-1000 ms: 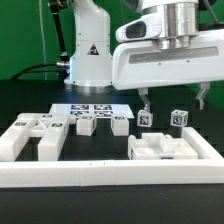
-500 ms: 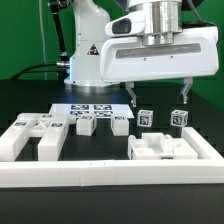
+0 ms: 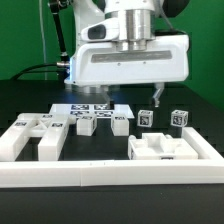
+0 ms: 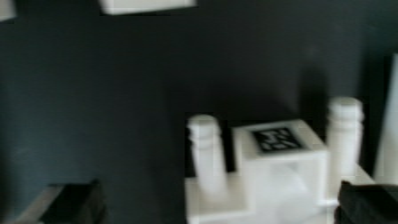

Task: Assemble chair

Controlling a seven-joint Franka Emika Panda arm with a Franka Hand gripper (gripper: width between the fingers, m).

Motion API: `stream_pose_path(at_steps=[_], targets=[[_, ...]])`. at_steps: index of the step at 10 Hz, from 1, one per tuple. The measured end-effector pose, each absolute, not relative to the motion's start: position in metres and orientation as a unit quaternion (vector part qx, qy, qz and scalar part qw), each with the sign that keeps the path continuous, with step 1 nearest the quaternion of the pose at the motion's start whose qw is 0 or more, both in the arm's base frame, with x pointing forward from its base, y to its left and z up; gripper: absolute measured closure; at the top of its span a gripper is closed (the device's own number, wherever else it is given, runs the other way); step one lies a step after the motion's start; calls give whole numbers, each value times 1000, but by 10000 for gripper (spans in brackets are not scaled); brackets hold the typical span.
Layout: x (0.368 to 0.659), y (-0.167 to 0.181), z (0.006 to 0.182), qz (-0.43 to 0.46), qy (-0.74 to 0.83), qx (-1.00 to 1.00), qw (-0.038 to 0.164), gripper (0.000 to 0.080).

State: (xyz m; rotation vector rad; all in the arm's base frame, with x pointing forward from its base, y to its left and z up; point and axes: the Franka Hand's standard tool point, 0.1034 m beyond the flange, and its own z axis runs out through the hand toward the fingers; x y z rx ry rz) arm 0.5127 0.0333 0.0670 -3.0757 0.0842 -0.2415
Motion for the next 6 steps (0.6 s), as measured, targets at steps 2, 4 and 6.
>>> stream_pose_path(at_steps=[2, 4, 6], targets=[[512, 23, 65, -68, 23, -997, 26, 151], [512, 24, 65, -68, 21, -997, 26, 151], [507, 23, 62, 19, 0, -999, 38, 151]])
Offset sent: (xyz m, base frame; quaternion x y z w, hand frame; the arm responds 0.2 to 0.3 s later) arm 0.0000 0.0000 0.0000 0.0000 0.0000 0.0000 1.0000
